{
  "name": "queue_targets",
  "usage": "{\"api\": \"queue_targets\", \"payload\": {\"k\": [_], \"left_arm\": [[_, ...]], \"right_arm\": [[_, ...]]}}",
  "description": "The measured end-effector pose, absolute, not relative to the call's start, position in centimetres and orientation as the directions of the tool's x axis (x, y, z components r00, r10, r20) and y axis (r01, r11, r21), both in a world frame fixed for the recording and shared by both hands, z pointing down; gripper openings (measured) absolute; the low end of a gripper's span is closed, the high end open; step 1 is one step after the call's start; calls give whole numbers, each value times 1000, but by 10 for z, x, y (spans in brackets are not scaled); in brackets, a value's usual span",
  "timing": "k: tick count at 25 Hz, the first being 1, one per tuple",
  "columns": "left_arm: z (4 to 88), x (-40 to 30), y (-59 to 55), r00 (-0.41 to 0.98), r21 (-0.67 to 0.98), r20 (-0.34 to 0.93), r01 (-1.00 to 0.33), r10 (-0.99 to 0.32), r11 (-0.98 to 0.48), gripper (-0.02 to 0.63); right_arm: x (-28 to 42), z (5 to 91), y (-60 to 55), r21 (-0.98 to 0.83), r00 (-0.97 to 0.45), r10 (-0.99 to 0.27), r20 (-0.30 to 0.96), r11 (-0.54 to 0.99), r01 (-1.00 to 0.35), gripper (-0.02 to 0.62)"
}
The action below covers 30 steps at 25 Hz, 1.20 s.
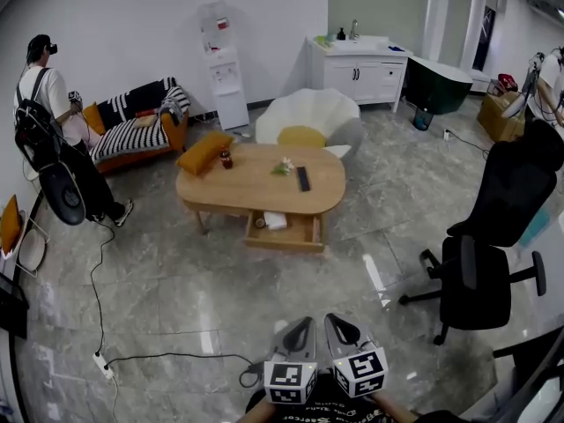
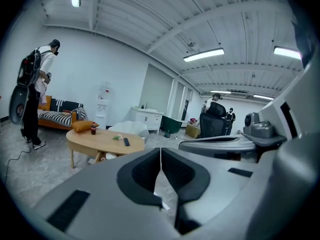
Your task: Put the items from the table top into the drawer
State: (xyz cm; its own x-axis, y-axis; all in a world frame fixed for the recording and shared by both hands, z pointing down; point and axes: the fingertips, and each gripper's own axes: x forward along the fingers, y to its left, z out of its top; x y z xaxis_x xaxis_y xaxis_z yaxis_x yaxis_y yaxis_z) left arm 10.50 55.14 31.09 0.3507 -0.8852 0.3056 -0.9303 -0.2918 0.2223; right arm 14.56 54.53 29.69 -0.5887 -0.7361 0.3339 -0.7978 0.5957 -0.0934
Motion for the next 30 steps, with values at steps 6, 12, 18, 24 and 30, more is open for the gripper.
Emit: {"api": "queue_targets", "payload": {"k": [6,12,18,24,30], "left_arm": [[313,100,542,353,220,304,-930,-885,-295,12],[316,92,521,343,209,299,-934,-890,-290,12],[319,85,486,355,232,310,-928,-882,-292,12],[316,75,429,375,248,306,-919,-875,-307,12],[306,75,378,434,210,302,-899,-848,-385,12]], "right_arm": [[146,296,530,-103,-563,-765,314,562,-821,3],[138,300,511,-115,-579,-751,317,576,-809,3],[131,304,474,-123,-568,-753,331,563,-817,3],[115,291,420,-120,-576,-763,292,569,-814,3],[110,292,370,-133,-540,-786,302,526,-840,3]]}}
